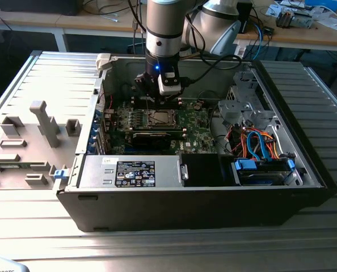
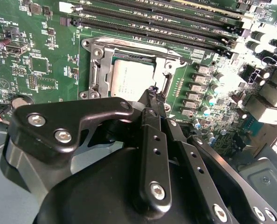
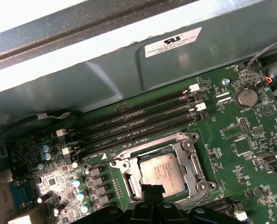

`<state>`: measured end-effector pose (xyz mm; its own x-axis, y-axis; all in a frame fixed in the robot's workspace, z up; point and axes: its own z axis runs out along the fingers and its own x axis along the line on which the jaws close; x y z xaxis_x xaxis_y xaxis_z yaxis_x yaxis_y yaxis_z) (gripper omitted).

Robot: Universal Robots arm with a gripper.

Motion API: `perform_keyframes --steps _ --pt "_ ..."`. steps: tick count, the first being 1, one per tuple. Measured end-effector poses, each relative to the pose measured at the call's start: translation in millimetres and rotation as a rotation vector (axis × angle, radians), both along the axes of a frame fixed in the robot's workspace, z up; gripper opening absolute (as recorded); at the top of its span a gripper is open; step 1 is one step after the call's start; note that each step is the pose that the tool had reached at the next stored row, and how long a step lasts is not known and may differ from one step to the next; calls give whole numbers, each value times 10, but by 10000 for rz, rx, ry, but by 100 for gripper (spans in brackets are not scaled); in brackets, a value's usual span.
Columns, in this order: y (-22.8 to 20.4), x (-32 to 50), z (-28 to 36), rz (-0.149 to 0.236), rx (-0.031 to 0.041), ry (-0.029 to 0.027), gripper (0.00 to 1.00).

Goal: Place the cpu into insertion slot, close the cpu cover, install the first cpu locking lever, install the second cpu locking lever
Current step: 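Install the first cpu locking lever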

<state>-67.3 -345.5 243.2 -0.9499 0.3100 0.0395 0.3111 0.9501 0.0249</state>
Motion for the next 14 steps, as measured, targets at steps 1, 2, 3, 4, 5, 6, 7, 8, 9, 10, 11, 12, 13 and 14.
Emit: perform_keyframes --steps 1,2,3,4,5,6,7,8,9,10,11,12,13,14 --pt "0 0 0 3 0 0 11" --pt "0 0 0 7 0 0 11" --pt "0 0 0 11 0 1 11" --pt "0 0 0 15 0 0 11" --pt "0 0 0 20 0 0 11" --pt "0 0 0 23 0 0 11" --pt "0 0 0 28 0 0 11" --pt "0 0 0 32 0 0 11" --pt "0 0 0 38 0 0 11" --pt "0 0 0 45 -1 1 11" --pt "0 0 0 52 0 0 11" --pt "0 0 0 60 0 0 11" --pt "0 0 0 72 0 0 11" --pt "0 0 0 81 0 0 11"
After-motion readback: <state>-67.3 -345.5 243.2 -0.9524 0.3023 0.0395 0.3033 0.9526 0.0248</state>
